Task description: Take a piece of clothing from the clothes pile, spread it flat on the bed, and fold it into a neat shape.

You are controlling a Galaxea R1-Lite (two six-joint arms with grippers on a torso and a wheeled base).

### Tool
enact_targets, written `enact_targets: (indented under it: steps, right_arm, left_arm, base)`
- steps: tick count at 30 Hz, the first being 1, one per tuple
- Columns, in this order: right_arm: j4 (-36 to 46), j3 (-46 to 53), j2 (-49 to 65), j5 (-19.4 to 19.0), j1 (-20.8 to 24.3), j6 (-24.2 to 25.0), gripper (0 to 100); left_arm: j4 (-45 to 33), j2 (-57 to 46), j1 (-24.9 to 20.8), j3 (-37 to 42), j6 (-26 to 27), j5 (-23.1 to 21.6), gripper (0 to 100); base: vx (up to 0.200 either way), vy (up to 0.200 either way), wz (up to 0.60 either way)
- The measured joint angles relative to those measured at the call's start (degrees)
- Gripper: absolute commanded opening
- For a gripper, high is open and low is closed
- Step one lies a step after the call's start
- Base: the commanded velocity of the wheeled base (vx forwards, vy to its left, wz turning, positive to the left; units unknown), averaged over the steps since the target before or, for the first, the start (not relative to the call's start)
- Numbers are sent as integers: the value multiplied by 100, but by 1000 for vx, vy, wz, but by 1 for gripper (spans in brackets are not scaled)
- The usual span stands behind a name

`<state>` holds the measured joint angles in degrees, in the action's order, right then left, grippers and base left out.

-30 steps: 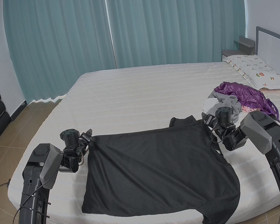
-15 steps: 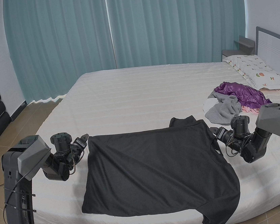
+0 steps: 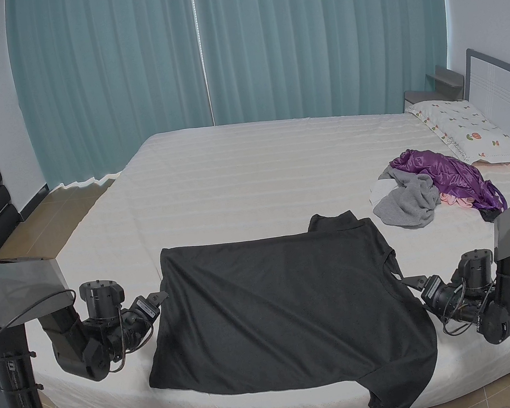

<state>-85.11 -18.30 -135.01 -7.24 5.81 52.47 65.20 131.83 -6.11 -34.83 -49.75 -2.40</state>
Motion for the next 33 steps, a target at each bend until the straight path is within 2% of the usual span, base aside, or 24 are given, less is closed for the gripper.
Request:
enact_targets:
  steps: [4, 8, 19, 26, 33]
  right_arm:
    - [-371, 658, 113, -556, -94, 444, 100]
    - [-389, 901, 199, -725, -191, 599, 100]
    - [-389, 984, 251, -742, -213, 607, 100]
    - [-386, 987, 249, -742, -205, 602, 100]
    - [-386, 986, 246, -742, -205, 602, 100]
  left_arm:
    - [521, -200, -111, 685, -149, -93, 100]
    - [594, -258, -179, 908, -190, -129, 100]
    - [618, -317, -240, 1008, -219, -202, 100]
    - [624, -379, -290, 1013, -602, -211, 100]
    - [624, -422, -362, 1025, -639, -271, 100]
  base:
    - [-200, 0, 0]
    - [-100, 0, 0]
    - [0, 0, 0]
    - [0, 0, 0]
    - [0, 0, 0]
